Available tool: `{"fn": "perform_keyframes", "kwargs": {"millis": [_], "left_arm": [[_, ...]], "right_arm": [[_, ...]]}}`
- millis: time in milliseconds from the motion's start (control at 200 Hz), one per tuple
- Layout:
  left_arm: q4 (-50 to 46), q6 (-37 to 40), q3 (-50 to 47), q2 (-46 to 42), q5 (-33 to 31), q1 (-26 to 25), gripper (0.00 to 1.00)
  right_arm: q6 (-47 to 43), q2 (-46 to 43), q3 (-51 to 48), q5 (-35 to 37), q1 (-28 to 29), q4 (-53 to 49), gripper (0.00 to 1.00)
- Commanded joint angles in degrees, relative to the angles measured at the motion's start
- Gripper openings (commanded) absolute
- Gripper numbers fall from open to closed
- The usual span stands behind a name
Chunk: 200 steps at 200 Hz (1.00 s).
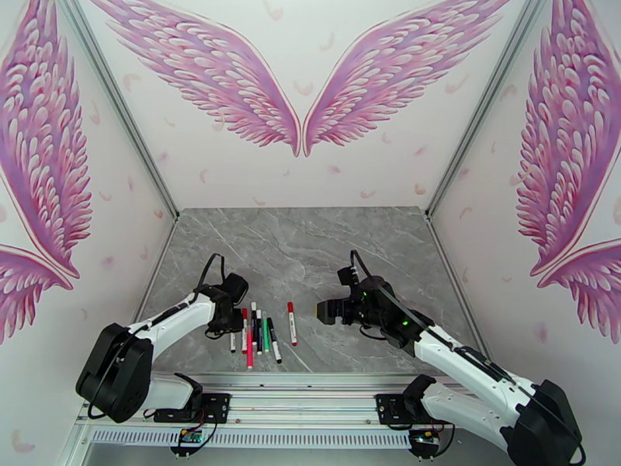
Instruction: Open the pen caps
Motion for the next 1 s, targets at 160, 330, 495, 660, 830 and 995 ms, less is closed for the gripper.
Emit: {"fn": "perform_keyframes", "kwargs": {"millis": [160,330,495,660,830,995], "left_arm": [[2.0,0.6,-1.2,1.9,1.6,1.0,0.34],[3.1,0.6,-1.6,2.7,2.3,1.2,0.33],[4.2,0.5,-2.3,3.2,2.7,1.5,0.3],[5.3,0.8,-3.1,3.8,3.5,2.2,0.29],[6.0,1.0,-3.6,3.7,4.4,3.3,0.25],[6.9,1.2,-4.3,3.8,5.4,3.9,0.21]], "right_arm": [[1.3,-0.4,0.6,-1.8,0.5,2.6,0.99],[1.2,-0.5,0.5,-1.7,0.4,2.6,0.99],[1.3,-0.2,0.8,-1.8,0.5,2.8,0.99],[2.3,1.4,0.6,-3.2,0.5,4.7,0.99],[2.8,2.1,0.9,-3.4,0.7,5.8,1.0],[3.3,2.4,1.1,-3.4,0.7,5.8,0.99]]}}
